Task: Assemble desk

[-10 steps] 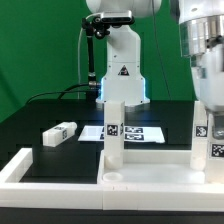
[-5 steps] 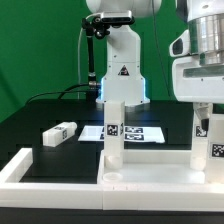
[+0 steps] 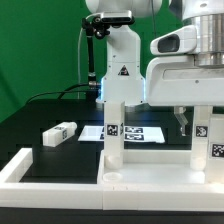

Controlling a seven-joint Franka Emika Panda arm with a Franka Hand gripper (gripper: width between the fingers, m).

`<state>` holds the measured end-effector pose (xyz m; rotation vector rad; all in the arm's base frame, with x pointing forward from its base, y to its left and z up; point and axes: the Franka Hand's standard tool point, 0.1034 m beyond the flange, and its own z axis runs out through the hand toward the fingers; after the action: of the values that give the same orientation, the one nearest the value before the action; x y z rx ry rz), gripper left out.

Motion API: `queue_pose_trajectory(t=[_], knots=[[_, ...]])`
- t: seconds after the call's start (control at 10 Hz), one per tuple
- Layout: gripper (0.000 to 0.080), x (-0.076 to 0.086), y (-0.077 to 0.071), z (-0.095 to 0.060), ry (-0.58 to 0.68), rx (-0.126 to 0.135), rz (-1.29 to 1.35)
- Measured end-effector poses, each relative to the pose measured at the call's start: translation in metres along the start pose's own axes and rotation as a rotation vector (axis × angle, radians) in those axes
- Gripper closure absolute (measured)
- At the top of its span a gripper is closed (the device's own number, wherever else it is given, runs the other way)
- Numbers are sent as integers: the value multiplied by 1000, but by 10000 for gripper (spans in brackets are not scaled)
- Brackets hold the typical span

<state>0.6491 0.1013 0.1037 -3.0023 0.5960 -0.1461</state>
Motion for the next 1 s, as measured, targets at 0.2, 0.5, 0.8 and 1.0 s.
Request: queue_pose_trajectory(t=[0.2, 0.5, 0.8, 1.0], knots=[[277, 0, 0, 0, 0, 0, 39], [512, 0, 0, 0, 0, 1, 180], [512, 0, 3, 0, -4, -4, 402], [512, -2, 5, 0, -14, -13, 709]])
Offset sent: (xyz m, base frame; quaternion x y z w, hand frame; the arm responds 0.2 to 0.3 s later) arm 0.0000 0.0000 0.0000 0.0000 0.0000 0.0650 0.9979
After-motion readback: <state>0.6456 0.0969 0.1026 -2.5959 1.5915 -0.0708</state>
